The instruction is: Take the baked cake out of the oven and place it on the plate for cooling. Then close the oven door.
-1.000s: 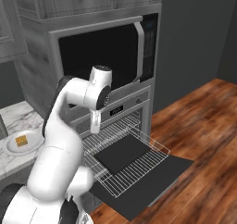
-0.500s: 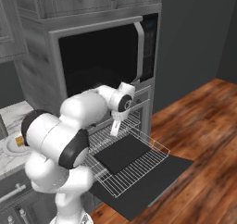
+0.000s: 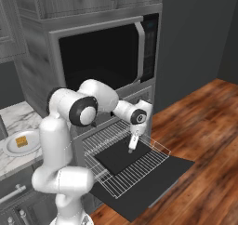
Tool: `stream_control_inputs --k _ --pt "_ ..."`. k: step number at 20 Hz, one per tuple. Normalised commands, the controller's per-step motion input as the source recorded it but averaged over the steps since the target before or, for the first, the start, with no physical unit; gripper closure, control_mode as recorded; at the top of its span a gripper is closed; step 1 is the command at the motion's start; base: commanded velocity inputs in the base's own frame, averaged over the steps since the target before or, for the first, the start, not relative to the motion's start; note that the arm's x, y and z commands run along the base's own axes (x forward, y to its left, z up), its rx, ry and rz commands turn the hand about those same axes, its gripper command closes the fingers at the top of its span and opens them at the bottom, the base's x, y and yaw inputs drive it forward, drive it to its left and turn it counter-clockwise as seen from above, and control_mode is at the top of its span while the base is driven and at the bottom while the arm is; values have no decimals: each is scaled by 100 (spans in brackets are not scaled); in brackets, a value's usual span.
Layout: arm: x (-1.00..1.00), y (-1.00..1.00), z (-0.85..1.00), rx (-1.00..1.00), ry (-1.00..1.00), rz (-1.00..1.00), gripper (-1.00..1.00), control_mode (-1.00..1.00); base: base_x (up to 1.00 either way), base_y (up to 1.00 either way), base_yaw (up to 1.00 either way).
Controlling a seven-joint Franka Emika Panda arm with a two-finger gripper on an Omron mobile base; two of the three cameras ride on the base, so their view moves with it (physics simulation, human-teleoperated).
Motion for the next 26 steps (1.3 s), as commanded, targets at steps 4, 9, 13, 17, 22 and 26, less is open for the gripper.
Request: stream_control_inputs --k 4,9,13,17,22,26 --pt "63 -12 -94 -2 1 0 -100 -100 0 0 0" --pt "26 -34 -60 0 -3 3 -100 -100 0 0 0" --pt "1 -14 -86 -1 -8 4 -100 -100 0 0 0" --pt "21 -4 -98 -3 -11 3 -100 -100 0 0 0" --pt "14 -14 -65 -1 -13 1 -100 -100 0 0 0" --pt "19 -31 -42 0 -9 0 -100 -100 0 0 0"
